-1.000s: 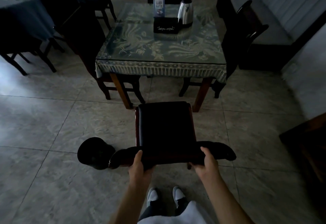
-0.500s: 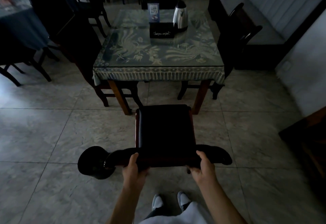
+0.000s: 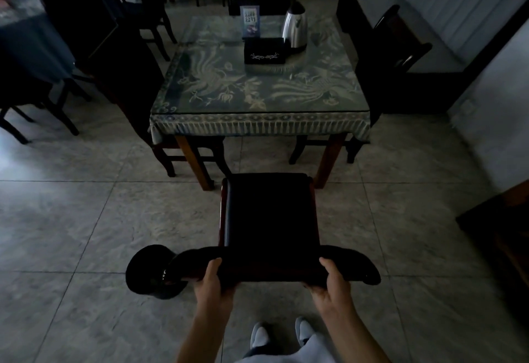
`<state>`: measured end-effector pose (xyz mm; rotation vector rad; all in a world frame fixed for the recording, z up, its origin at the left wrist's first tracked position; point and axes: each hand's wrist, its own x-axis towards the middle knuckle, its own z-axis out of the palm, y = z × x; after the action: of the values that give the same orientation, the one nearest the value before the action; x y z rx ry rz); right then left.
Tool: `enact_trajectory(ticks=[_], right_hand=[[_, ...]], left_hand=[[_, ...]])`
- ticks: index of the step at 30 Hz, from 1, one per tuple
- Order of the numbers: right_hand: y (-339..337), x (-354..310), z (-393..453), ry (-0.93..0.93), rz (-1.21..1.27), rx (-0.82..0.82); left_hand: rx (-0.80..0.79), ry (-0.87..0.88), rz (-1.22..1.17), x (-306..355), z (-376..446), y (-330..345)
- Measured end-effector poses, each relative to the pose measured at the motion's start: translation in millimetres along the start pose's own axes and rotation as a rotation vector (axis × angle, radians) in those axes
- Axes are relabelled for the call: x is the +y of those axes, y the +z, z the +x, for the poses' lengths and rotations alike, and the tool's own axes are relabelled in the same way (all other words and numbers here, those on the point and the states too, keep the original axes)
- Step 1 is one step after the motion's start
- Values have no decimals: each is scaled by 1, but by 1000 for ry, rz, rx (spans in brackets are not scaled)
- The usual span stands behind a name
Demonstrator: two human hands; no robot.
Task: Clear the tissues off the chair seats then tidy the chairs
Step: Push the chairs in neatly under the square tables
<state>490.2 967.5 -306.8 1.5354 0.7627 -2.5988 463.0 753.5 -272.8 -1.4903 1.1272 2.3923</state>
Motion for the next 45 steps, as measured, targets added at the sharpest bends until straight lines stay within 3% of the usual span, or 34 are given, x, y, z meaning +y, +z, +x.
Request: enact_trajectory(ticks=[15,20,25,45], right_hand=[[61,-24,36,-70,4,5],[87,-30,52,-57,14,28],[116,-40,66,-66,1,9],[228,-88,138,-68,-43,21]], left_hand=[[-19,41,35,25,41,57],[-145,-6,2,40,51,73],[-73,-38,68,60,77,97],[-88,50,72,104,154,207]])
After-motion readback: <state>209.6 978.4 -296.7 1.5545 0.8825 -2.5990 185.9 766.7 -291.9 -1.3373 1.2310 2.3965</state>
